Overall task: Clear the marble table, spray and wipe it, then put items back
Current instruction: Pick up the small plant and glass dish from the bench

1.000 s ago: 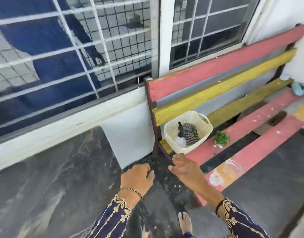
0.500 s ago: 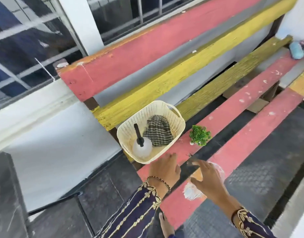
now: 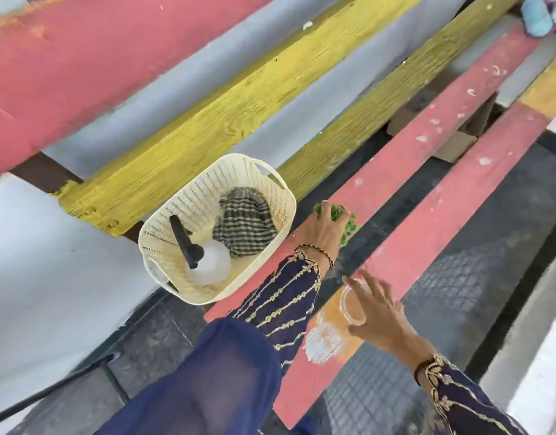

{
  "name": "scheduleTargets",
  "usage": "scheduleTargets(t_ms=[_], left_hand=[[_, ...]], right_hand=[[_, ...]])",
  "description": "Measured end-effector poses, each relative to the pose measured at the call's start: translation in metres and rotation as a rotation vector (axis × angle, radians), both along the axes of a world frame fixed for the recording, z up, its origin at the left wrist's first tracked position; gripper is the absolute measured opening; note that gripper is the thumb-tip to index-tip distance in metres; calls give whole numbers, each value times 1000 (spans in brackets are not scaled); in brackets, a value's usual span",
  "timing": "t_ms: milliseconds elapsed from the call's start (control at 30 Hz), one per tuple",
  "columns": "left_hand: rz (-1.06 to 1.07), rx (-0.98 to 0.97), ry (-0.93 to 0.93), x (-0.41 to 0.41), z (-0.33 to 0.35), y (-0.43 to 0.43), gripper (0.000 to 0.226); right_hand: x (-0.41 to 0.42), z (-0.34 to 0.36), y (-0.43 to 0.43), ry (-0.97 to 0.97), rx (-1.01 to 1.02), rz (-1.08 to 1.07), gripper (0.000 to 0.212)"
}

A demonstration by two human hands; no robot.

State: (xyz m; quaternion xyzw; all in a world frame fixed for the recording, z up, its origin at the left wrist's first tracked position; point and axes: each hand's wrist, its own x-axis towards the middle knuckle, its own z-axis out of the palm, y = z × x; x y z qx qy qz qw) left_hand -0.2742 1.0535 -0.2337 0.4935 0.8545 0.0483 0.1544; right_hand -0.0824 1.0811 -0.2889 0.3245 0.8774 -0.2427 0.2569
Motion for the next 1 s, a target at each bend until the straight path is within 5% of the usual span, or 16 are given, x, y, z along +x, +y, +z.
scheduleTargets(t_ms=[400,1000], left_hand=[[21,111,-108,14,7,-28,44],[448,182,-244,71,175,-313,43]], right_hand=[[0,10,-10,53,72,-22,104],[-21,165,-192,326,13,274,95]])
